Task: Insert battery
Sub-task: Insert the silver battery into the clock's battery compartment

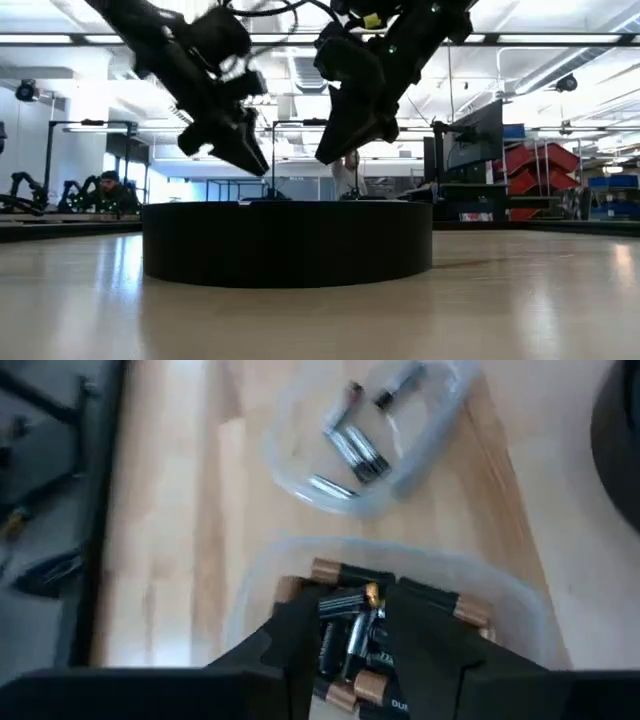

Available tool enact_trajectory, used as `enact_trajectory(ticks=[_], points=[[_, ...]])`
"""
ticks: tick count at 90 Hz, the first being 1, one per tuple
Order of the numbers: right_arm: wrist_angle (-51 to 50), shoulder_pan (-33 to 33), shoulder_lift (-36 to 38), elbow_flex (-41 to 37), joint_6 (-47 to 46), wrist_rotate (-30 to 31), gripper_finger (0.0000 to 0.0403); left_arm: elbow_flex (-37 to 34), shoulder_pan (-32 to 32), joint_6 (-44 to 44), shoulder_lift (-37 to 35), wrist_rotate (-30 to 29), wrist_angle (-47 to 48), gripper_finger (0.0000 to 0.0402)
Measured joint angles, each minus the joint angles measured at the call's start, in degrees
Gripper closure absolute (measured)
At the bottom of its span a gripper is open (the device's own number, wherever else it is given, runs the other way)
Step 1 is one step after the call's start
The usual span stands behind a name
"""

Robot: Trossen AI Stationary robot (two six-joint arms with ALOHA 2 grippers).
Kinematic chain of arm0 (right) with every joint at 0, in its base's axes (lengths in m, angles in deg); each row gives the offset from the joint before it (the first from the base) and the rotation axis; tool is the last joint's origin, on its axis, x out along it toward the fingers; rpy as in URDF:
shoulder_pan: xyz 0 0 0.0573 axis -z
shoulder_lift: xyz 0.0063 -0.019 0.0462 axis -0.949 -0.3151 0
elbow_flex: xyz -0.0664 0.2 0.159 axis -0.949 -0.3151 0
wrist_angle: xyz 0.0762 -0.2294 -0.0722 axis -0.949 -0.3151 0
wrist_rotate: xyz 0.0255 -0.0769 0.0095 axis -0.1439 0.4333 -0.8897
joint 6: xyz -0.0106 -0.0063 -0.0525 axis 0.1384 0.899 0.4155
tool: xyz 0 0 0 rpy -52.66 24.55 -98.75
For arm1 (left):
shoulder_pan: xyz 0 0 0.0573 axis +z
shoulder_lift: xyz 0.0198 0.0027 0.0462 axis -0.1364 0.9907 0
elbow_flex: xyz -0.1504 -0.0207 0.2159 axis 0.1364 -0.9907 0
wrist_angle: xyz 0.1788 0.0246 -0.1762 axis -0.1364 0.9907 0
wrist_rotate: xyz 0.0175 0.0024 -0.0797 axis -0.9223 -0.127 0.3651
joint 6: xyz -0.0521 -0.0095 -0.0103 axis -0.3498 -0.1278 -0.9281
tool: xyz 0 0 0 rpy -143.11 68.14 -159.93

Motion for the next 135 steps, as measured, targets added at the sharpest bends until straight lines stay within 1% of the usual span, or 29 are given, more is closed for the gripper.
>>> enact_trajectory(ticks=[14, 28, 38, 52, 61, 68, 80, 93, 104, 114, 118, 127, 135], points=[[-2.42, -0.9, 2.39, 0.02, 3.88, -0.09, 0.0349, 7.09, -0.07, 7.31, 8.32, -1.96, 7.5, 0.0301], [-6.26, -0.98, 4.05, 0.02, 6.46, -0.07, 0.0361, 15.07, -0.03, 14.81, 15.24, -2.46, 16.72, 0.0303], [-7.79, -1.12, 4.46, 0.04, 6.99, -0.08, 0.0364, 19.29, -0.03, 19.28, 18.93, -3.15, 19.32, 0.0304], [-10.56, -2.0, 4.45, 0.0, 6.24, -0.25, 0.0356, 22.38, -0.27, 23.7, 23.0, -6.21, 20.37, 0.0298], [-12.48, -2.78, 4.45, 0.0, 6.21, -0.24, 0.0348, 24.02, -0.3, 23.6, 24.45, -8.0, 21.96, 0.0292], [-13.38, -3.36, 4.45, 0.0, 6.25, -0.22, 0.0342, 24.64, -0.38, 21.9, 24.83, -8.85, 23.76, 0.0288], [-14.69, -3.99, 4.45, 0.02, 6.39, -0.18, 0.0335, 25.57, -0.55, 18.53, 24.49, -9.36, 26.71, 0.0286], [-15.08, -4.26, 4.45, 0.02, 6.1, -0.17, 0.0329, 28.05, -0.62, 16.79, 24.03, -9.51, 30.54, 0.0291], [-15.03, -4.91, 4.45, 0.01, 5.44, -0.15, 0.0331, 28.53, -0.59, 14.96, 23.97, -9.49, 31.97, 0.0291], [-14.96, -5.57, 4.45, -0.05, 5.19, -0.14, 0.0339, 28.19, -0.09, 13.8, 23.97, -9.46, 31.82, 0.0283], [-14.97, -5.8, 4.45, -0.07, 4.81, -0.17, 0.0342, 27.73, 0.22, 13.25, 23.97, -8.86, 31.99, 0.0279], [-14.93, -6.16, 4.45, -0.08, 4.25, -0.14, 0.0349, 26.94, 1.28, 11.85, 23.97, -5.21, 31.92, 0.0269], [-14.93, -6.39, 4.45, -0.09, 3.72, -0.13, 0.0354, 26.02, 2.21, 11.03, 23.95, -4.5, 31.38, 0.0262]])
